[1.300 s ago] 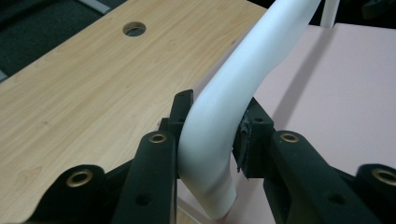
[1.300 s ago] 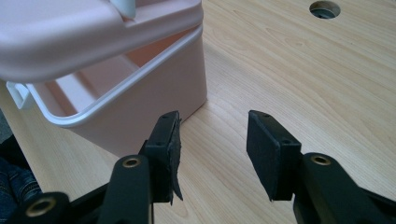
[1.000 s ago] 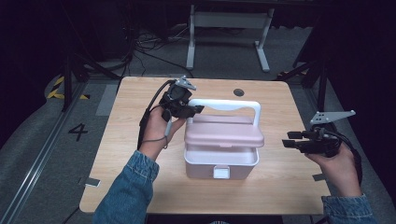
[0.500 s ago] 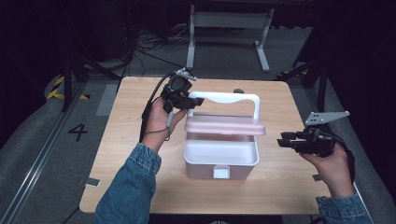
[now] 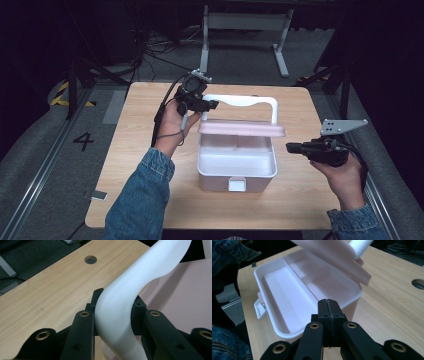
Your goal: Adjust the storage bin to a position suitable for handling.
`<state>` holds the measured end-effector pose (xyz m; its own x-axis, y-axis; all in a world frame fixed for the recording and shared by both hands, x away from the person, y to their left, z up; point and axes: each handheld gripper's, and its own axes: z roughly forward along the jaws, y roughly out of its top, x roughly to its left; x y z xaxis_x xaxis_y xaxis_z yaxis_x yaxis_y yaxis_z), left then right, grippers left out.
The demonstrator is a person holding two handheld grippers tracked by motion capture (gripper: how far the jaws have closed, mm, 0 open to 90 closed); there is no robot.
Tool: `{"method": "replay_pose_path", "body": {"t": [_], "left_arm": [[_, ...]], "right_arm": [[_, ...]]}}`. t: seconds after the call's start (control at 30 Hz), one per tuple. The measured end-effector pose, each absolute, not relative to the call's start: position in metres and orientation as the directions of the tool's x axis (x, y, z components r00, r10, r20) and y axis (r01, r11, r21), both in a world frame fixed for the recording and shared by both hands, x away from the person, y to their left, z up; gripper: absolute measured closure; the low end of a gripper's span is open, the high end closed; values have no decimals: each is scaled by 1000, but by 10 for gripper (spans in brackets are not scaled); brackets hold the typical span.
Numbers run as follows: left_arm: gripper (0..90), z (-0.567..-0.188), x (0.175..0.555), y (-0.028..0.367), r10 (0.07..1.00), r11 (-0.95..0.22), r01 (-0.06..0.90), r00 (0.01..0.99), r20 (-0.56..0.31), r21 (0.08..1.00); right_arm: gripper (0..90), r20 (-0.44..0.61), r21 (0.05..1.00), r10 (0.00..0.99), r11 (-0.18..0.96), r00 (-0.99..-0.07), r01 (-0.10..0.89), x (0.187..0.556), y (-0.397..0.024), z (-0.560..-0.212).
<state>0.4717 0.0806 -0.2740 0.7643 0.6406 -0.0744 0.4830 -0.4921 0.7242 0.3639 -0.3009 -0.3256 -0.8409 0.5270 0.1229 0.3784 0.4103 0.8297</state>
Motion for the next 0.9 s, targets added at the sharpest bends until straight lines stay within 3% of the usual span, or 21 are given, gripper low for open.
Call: {"method": "replay_pose_path", "body": {"t": [0.37,0.73,0.9], "left_arm": [[721,-274,479,81,644,-487,497,760,-89,718],[720,-273,477,81,634,-498,486,769,-81,718],[670,-274,475,81,624,-498,476,777,-81,725]], "right_arm": [[899,103,888,487,348,-867,301,366,-279,-322],[899,92,921,512,282,-854,268,371,-275,-321],[899,97,925,514,269,-852,268,373,-277,-321]]}}
